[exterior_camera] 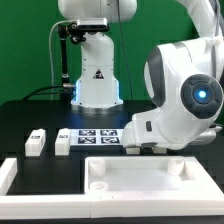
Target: Assemble desk
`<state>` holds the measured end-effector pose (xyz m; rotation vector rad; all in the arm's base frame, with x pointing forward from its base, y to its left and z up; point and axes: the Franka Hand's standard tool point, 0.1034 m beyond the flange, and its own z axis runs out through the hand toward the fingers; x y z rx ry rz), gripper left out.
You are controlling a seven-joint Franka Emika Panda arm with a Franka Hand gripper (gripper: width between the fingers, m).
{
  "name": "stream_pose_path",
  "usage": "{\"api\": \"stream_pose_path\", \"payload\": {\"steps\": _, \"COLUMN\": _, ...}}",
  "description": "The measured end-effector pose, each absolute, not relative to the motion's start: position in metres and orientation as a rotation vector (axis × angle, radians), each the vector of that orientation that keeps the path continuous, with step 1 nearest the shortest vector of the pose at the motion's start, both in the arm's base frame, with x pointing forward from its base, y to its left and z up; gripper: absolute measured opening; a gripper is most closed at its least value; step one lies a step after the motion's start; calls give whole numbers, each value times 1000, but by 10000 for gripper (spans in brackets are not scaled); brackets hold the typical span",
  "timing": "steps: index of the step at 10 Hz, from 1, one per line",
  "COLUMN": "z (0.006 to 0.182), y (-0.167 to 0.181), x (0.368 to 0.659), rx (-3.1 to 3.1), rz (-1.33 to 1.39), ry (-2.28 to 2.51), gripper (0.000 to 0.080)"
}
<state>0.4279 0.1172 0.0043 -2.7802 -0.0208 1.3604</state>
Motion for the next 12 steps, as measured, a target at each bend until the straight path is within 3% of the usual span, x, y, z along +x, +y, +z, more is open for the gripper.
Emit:
{"api": "stream_pose_path", "payload": {"steps": 2, "z": 4, "y": 117, "x": 429, "rx": -2782, "rz": 1352, "ry": -23, "gripper": 649}}
{"api": "stream_pose_path", "payload": {"steps": 3, "z": 4, "y": 117, "x": 429, "rx": -2782, "rz": 1351, "ry": -23, "gripper": 522}}
{"api": "stream_pose_path", "payload": {"steps": 4, "z": 4, "y": 117, "x": 429, "rx": -2783, "rz": 1351, "ry": -23, "gripper": 522}}
{"api": "stream_pose_path", "payload": {"steps": 6, "z": 4, "y": 117, "x": 429, "rx": -2783, "rz": 1350, "ry": -24, "gripper": 289}}
{"api": "stream_pose_path", "payload": {"steps": 10, "z": 4, "y": 117, "x": 429, "rx": -2783, "rz": 1350, "ry": -24, "gripper": 289}}
{"api": "stream_pose_path", "payload": {"steps": 11, "z": 9, "y": 112, "x": 433, "rx": -2784, "rz": 1347, "ry": -145, "gripper": 289}}
{"api": "stream_pose_path", "payload": {"steps": 12, "z": 29, "y": 106, "x": 448, "rx": -2797, "rz": 1322, "ry": -281, "gripper": 289}}
